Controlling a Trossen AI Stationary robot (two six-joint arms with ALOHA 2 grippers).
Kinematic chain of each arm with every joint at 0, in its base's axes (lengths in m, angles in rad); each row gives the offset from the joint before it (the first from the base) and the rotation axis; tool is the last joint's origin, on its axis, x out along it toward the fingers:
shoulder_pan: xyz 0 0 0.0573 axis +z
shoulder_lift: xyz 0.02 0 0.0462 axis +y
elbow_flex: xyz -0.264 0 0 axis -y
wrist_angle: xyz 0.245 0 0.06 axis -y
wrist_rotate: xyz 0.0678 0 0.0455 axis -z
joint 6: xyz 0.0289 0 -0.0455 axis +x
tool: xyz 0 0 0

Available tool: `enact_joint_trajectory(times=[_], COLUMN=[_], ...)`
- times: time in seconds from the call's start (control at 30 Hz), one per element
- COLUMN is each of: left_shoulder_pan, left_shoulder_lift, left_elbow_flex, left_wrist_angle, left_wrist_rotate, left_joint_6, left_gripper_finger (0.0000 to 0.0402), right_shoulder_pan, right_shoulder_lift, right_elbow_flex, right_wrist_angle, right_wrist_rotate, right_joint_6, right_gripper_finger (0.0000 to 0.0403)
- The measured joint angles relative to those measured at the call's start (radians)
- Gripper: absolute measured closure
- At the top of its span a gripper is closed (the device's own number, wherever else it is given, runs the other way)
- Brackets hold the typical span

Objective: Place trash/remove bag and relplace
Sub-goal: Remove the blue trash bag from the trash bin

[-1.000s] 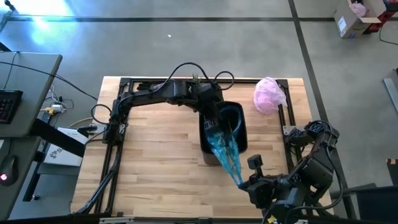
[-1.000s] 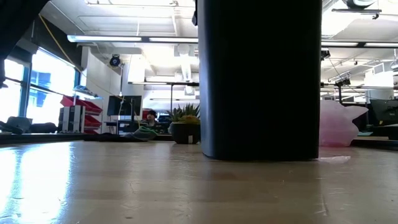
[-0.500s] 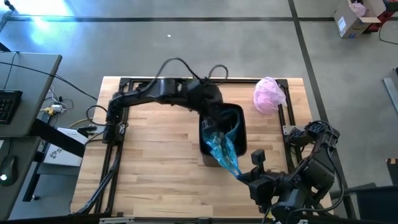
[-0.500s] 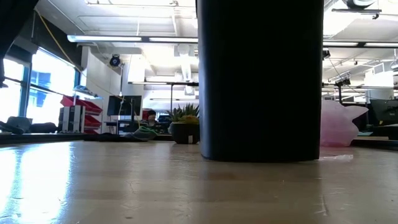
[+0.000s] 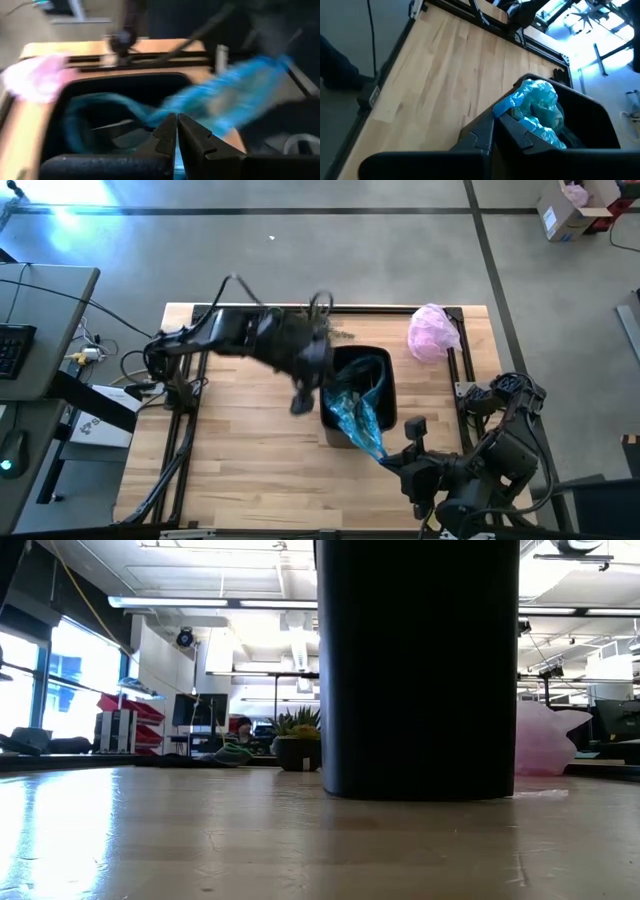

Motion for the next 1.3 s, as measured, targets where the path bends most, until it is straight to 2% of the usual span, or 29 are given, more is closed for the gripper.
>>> enact_joint_trajectory(times=[0.13,0.23,0.33,0.47,0.57,0.67,0.83,1.1,1.3], left_shoulder_pan=[-0.120,-0.192,-0.239,-0.243,-0.241,-0.242,-0.241,-0.235,-0.235], left_shoulder_lift=[0.013,0.026,0.026,0.025,0.037,0.064,0.113,0.112,0.108], left_elbow_flex=[0.000,-0.001,-0.001,0.000,0.000,0.001,-0.001,0.001,0.001], left_wrist_angle=[0.001,0.016,0.058,0.104,0.140,0.161,0.162,0.183,0.185], left_wrist_rotate=[-0.101,-0.196,-0.313,-0.327,-0.291,-0.192,-0.146,-0.101,-0.068], left_joint_6=[0.117,0.226,0.281,0.278,0.270,0.277,0.286,0.258,0.201], left_gripper_finger=[0.0371,0.0323,0.0262,0.0192,0.0161,0.0154,0.0155,0.0156,0.0156], right_shoulder_pan=[-0.019,-0.045,-0.082,-0.117,-0.122,-0.124,-0.139,-0.161,-0.172], right_shoulder_lift=[-0.003,-0.003,-0.004,-0.004,-0.004,-0.004,-0.004,-0.004,-0.004], right_elbow_flex=[0.008,0.008,0.008,0.008,0.008,0.008,0.008,0.008,0.007], right_wrist_angle=[0.072,0.120,0.148,0.186,0.224,0.247,0.254,0.198,0.163], right_wrist_rotate=[-0.018,-0.043,-0.111,-0.148,-0.149,-0.147,-0.143,-0.136,-0.031], right_joint_6=[-0.068,-0.113,-0.123,-0.147,-0.191,-0.228,-0.252,-0.223,-0.200], right_gripper_finger=[0.0403,0.0403,0.0403,0.0403,0.0403,0.0403,0.0403,0.0403,0.0403])
